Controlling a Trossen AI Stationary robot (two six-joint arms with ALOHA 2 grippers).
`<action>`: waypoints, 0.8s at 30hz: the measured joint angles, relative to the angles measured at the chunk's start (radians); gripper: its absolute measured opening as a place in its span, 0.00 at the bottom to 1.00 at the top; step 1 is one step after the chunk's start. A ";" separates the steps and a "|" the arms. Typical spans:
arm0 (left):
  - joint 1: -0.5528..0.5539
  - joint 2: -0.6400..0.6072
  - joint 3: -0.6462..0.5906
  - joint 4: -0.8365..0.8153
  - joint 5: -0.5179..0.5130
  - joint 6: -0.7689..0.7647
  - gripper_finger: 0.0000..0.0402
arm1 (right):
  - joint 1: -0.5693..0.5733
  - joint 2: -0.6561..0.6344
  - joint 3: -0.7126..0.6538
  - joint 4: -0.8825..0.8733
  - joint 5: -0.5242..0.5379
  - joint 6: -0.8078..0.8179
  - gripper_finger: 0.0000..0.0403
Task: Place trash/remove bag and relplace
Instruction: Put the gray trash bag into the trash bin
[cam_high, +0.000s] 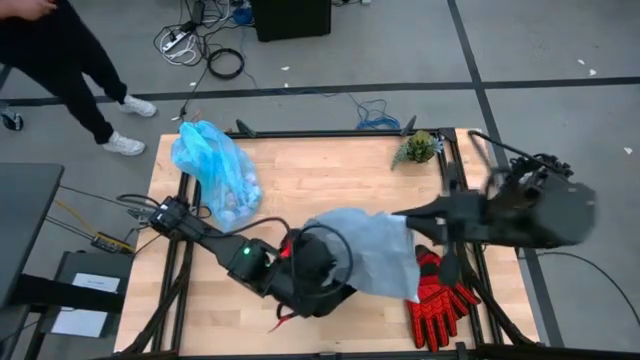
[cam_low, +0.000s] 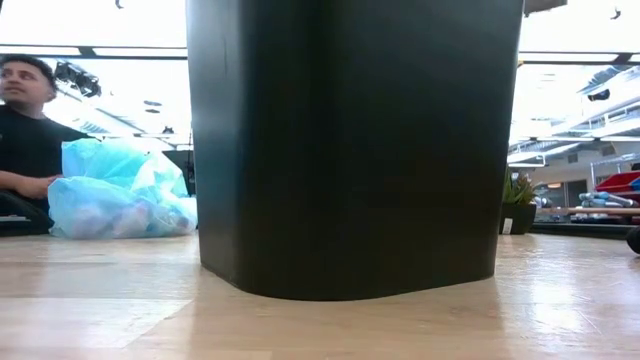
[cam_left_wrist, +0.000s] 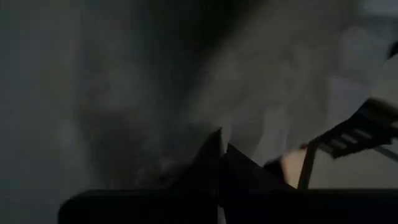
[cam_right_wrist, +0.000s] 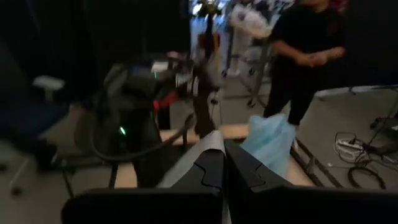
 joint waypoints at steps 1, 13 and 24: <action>-0.003 0.000 0.000 -0.018 0.004 -0.037 0.01 | -0.021 0.003 0.000 -0.020 -0.050 0.019 0.00; -0.030 0.099 -0.001 0.167 0.097 -0.144 0.02 | -0.208 0.018 -0.001 -0.105 -0.544 0.036 0.00; -0.091 0.093 0.000 0.255 -0.075 -0.096 0.35 | -0.216 0.023 -0.001 -0.115 -0.605 -0.048 0.00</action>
